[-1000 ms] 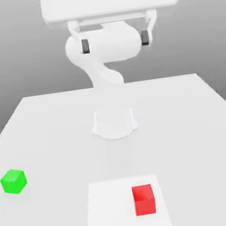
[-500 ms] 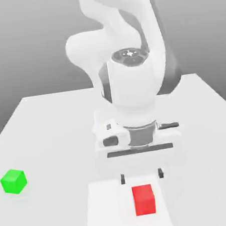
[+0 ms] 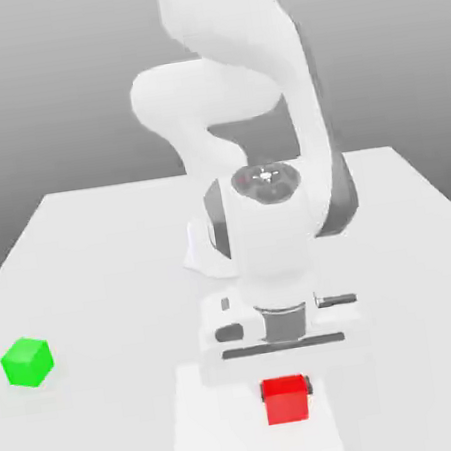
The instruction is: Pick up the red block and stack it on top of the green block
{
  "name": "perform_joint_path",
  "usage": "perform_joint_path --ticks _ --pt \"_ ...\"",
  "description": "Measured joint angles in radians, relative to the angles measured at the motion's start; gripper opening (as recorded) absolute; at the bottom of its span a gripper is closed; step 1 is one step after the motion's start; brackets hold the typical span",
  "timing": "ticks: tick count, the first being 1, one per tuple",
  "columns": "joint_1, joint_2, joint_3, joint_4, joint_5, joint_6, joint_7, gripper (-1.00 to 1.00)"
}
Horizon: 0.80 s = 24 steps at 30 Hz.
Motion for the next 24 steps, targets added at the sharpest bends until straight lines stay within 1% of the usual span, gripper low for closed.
perform_joint_path --ticks 2,3,17,18,19,23,24 --pt "-0.008 -0.066 -0.002 -0.010 0.012 -0.056 -0.006 -1.00" --pt "-0.037 -0.081 -0.026 -0.011 0.013 -0.070 0.004 -1.00" --pt "-0.649 -0.187 -0.337 -0.009 0.011 -0.176 0.207 -1.00" --pt "-0.694 -0.177 -0.347 -0.007 0.022 -0.168 0.208 -1.00" --pt "-0.753 -0.155 -0.333 -0.006 0.039 -0.148 0.200 -1.00" --pt "-0.737 -0.029 -0.260 0.000 0.117 -0.031 0.148 -1.00" --pt "-0.742 -0.001 -0.250 0.001 0.134 -0.006 0.136 1.00"
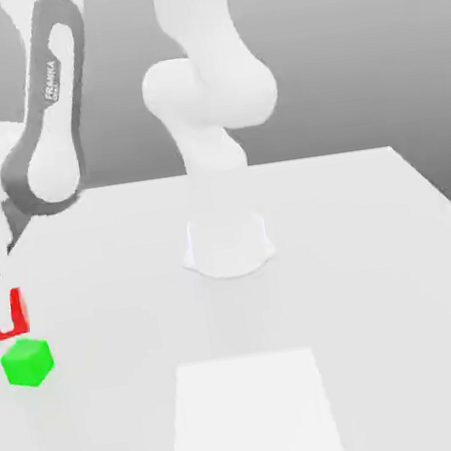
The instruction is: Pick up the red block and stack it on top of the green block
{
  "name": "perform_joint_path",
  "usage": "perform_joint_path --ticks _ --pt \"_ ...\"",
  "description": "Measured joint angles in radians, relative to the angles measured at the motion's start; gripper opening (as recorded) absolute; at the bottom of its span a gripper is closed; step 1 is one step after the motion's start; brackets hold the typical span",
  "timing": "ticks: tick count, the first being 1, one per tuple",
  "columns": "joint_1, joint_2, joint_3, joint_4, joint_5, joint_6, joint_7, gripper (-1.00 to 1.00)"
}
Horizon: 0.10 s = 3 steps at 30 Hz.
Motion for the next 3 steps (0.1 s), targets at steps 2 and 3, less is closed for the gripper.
perform_joint_path --ticks 2,3 --pt "0.000 0.000 0.000 0.000 0.000 0.000 0.000 1.00" --pt "0.000 0.000 0.000 0.000 0.000 0.000 0.000 1.00"
